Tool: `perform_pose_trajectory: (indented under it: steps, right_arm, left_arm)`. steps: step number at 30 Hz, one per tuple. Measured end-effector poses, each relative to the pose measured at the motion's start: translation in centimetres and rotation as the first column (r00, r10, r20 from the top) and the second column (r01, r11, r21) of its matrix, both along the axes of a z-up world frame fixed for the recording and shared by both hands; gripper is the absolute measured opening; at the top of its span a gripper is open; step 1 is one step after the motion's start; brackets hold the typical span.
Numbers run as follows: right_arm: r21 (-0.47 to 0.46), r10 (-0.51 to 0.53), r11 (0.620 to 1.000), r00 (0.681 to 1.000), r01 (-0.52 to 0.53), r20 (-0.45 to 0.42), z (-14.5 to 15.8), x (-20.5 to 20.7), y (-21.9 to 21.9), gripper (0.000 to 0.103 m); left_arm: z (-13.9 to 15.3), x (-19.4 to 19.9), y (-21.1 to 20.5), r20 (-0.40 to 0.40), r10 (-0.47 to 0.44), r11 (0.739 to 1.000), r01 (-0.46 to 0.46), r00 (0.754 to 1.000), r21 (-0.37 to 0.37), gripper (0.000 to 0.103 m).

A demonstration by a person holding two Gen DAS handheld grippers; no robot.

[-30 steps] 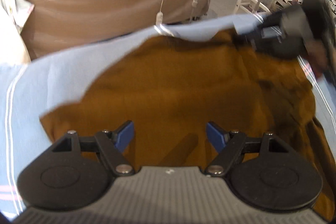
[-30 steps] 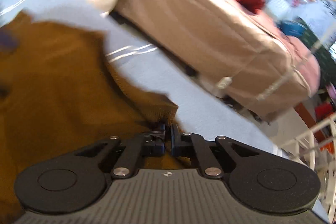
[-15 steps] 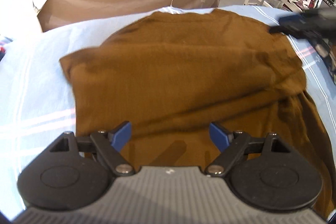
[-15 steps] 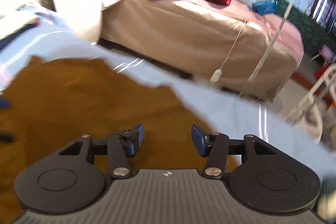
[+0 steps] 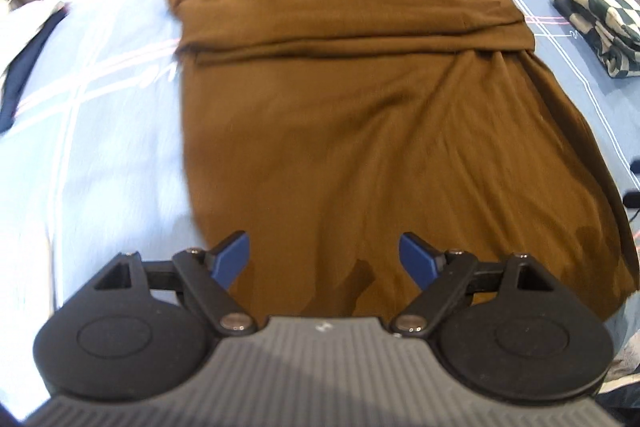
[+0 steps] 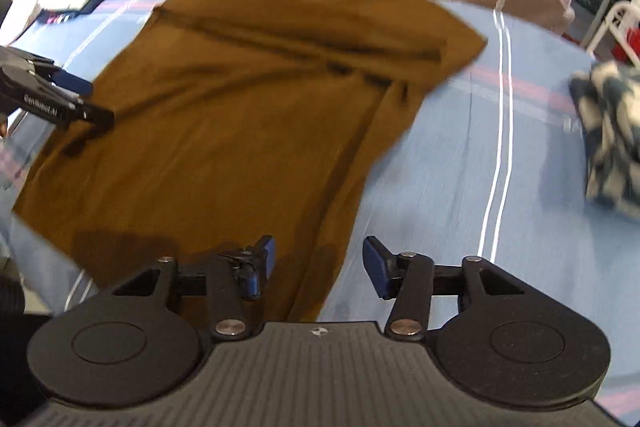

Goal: Fold small clothes

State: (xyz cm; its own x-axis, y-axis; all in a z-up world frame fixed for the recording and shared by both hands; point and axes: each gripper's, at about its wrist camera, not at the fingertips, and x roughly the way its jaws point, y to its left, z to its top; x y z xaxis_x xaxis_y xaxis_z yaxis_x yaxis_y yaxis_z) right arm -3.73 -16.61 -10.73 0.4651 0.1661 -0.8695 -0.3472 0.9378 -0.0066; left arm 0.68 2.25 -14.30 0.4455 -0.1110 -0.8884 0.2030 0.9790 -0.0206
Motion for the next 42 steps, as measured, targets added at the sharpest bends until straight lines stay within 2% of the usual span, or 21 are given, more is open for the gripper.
perform_pose_trajectory:
  steps: [3, 5, 9, 11, 14, 16, 21, 25, 27, 31, 36, 38, 39, 40, 41, 42]
  right_arm:
    - [-0.012, -0.029, 1.0, 0.999, 0.029, -0.031, -0.4, -2.1, 0.1, 0.078]
    - [0.002, -0.046, 0.999, 0.997, 0.047, -0.054, -0.7, -3.1, 0.0, 0.074]
    - [0.014, -0.073, 0.997, 0.994, 0.075, -0.079, -1.4, -4.3, -0.2, 0.072]
    - [0.022, -0.089, 0.996, 0.993, 0.092, -0.081, -1.6, -4.5, -0.4, 0.072]
    - [0.028, -0.105, 0.994, 0.991, 0.108, -0.089, -1.9, -5.2, -0.8, 0.072]
    - [0.03, -0.105, 0.994, 0.99, 0.108, -0.091, -1.9, -5.6, -1.0, 0.072]
    - [0.044, -0.116, 0.992, 0.988, 0.121, -0.104, -2.3, -6.1, -1.2, 0.072]
    - [0.055, -0.123, 0.99, 0.985, 0.13, -0.121, -2.7, -6.3, -1.5, 0.072]
    - [0.06, -0.133, 0.988, 0.983, 0.142, -0.129, -2.8, -6.2, -1.7, 0.071]
    - [0.088, -0.163, 0.98, 0.973, 0.178, -0.163, -3.5, -6.1, -2.2, 0.07]
    - [0.118, -0.187, 0.971, 0.965, 0.21, -0.183, -4.1, -5.7, -2.3, 0.07]
    - [0.126, -0.192, 0.968, 0.963, 0.218, -0.189, -4.3, -5.6, -2.2, 0.06]
    - [0.127, -0.188, 0.968, 0.963, 0.214, -0.191, -4.3, -5.5, -2.1, 0.045]
    - [0.129, -0.185, 0.969, 0.964, 0.212, -0.191, -4.4, -5.5, -2.1, 0.019]
    - [0.14, -0.184, 0.967, 0.963, 0.213, -0.195, -4.4, -5.5, -2.1, 0.007]
    - [0.158, -0.186, 0.963, 0.96, 0.22, -0.209, -4.5, -5.4, -2.4, 0.006]
  left_arm:
    - [0.3, -3.5, 0.7, 0.031, 0.043, 0.999, -0.043, 0.999, 0.007, 0.083]
    - [0.4, -5.9, 1.0, 0.036, 0.05, 0.998, -0.051, 0.998, 0.032, 0.083]
    - [0.2, -9.0, 2.2, -0.015, 0.105, 0.994, -0.105, 0.994, 0.006, 0.082]
    - [-0.2, -10.0, 2.9, -0.052, 0.146, 0.989, -0.146, 0.988, -0.007, 0.079]
    - [-0.3, -11.1, 3.9, -0.062, 0.227, 0.973, -0.229, 0.972, -0.031, 0.076]
    - [-0.7, -11.4, 4.6, -0.095, 0.265, 0.959, -0.273, 0.959, -0.071, 0.068]
    - [-0.8, -12.5, 4.9, -0.097, 0.303, 0.946, -0.311, 0.948, -0.094, 0.06]
    - [-0.8, -12.8, 5.0, -0.122, 0.327, 0.93, -0.342, 0.937, -0.135, 0.036]
    - [-0.8, -13.0, 4.9, -0.125, 0.339, 0.925, -0.354, 0.932, -0.136, 0.035]
    - [-1.0, -13.0, 4.7, -0.137, 0.342, 0.919, -0.362, 0.93, -0.159, 0.019]
    - [-1.2, -13.0, 5.1, -0.156, 0.366, 0.902, -0.391, 0.917, -0.184, 0.011]
    - [-1.1, -13.0, 5.0, -0.152, 0.348, 0.912, -0.371, 0.925, -0.176, 0.009]
    - [-1.0, -13.0, 4.9, -0.149, 0.344, 0.914, -0.367, 0.927, -0.171, 0.008]
    - [-1.0, -12.8, 4.7, -0.149, 0.347, 0.913, -0.37, 0.926, -0.171, 0.007]
    - [-0.9, -12.7, 4.8, -0.15, 0.354, 0.909, -0.377, 0.923, -0.176, 0.007]
    - [-0.8, -12.8, 4.9, -0.15, 0.36, 0.906, -0.383, 0.921, -0.18, 0.007]
